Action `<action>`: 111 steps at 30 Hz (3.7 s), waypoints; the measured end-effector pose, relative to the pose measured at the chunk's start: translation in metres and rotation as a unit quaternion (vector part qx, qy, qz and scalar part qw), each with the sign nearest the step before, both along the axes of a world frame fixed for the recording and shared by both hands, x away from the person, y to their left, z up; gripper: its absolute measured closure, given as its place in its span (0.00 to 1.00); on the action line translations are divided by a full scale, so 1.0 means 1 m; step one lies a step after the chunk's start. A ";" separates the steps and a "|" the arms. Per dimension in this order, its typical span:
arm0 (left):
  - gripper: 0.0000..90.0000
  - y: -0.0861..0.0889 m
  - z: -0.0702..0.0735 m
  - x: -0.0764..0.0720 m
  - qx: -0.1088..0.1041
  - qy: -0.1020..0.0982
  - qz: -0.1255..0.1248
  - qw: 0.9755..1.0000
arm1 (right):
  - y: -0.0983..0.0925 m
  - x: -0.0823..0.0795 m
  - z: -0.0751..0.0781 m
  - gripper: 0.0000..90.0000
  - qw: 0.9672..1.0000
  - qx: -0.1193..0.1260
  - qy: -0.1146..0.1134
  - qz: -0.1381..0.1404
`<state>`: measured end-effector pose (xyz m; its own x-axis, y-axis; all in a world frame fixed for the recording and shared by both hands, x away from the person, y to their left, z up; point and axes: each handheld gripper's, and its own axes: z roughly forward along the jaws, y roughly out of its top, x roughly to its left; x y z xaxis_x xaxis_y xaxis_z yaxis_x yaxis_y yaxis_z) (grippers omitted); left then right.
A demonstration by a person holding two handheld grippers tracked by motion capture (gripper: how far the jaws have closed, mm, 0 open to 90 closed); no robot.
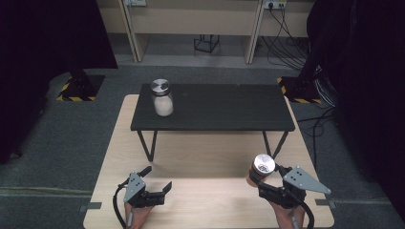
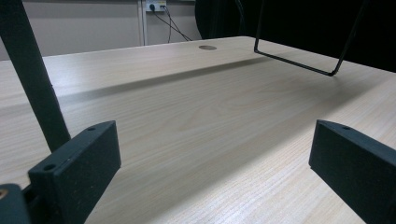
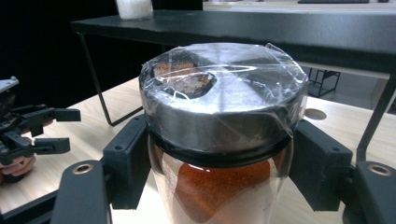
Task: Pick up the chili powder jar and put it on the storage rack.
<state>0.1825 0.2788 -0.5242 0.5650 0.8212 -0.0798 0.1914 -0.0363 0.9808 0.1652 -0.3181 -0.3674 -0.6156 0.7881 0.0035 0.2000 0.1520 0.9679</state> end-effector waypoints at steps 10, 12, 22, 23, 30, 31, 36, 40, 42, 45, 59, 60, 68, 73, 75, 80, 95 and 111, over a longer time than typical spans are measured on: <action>0.02 0.000 0.000 0.000 -0.001 0.000 0.000 1.000 | 0.004 0.014 0.031 0.33 1.000 -0.006 0.006 0.015; 0.02 0.000 0.000 0.000 -0.001 0.000 0.000 1.000 | 0.005 0.017 0.036 0.33 1.000 -0.005 0.009 0.018; 0.02 0.000 0.000 0.000 -0.001 0.000 -0.001 1.000 | 0.011 0.032 0.060 0.33 0.999 -0.005 0.012 0.031; 0.02 0.000 0.000 0.000 0.000 0.000 -0.001 1.000 | 0.012 0.034 0.063 0.33 0.999 -0.004 0.013 0.031; 0.02 0.000 0.000 0.000 0.000 0.000 -0.001 1.000 | 0.017 0.045 0.086 0.33 0.999 -0.006 0.018 0.041; 0.02 0.000 0.000 0.000 0.000 0.000 -0.001 1.000 | 0.019 0.047 0.090 0.33 0.999 -0.008 0.019 0.043; 0.02 0.000 0.000 0.000 -0.001 0.001 -0.001 1.000 | 0.024 0.056 0.108 0.33 0.998 -0.001 0.020 0.055; 0.02 0.000 0.000 0.000 0.002 0.000 -0.002 1.000 | 0.032 0.069 0.122 0.33 0.998 -0.001 0.022 0.057; 0.02 0.000 0.000 0.000 0.002 0.000 -0.002 1.000 | 0.039 0.076 0.128 0.33 0.998 -0.005 0.022 0.056; 0.02 0.000 0.001 0.001 0.002 0.001 -0.003 1.000 | 0.051 0.090 0.133 0.33 0.998 -0.007 0.024 0.052; 0.02 0.000 0.001 0.002 0.001 0.002 -0.005 1.000 | 0.094 0.141 0.134 0.33 0.999 -0.008 0.028 0.025; 0.02 0.001 0.001 0.002 0.000 0.002 -0.005 1.000 | 0.097 0.143 0.134 0.33 0.999 -0.011 0.026 0.021; 0.02 0.001 0.001 0.002 0.002 0.002 -0.006 1.000 | 0.114 0.166 0.130 0.33 0.999 -0.013 0.032 0.000; 0.02 0.001 0.001 0.002 0.002 0.002 -0.006 1.000 | 0.122 0.178 0.125 0.33 0.999 -0.020 0.038 -0.017; 0.02 0.001 0.001 0.002 0.003 0.002 -0.007 1.000 | 0.125 0.181 0.123 0.33 0.999 -0.022 0.038 -0.023; 0.02 0.001 0.001 0.002 0.003 0.002 -0.007 1.000 | 0.127 0.186 0.117 0.33 0.999 -0.019 0.037 -0.034; 0.02 0.000 0.002 0.002 0.005 0.002 -0.007 1.000 | 0.125 0.190 0.104 0.33 0.999 -0.022 0.028 -0.040; 0.02 0.000 0.002 0.003 0.007 0.002 -0.007 1.000 | 0.103 0.174 0.098 0.03 1.000 0.018 0.005 -0.010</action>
<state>0.1852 0.2786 -0.5221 0.5765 0.8140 -0.0709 0.1955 -0.0531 0.9793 0.3392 -0.2149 -0.2693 -0.6002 0.7989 0.0391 0.2130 0.1125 0.9706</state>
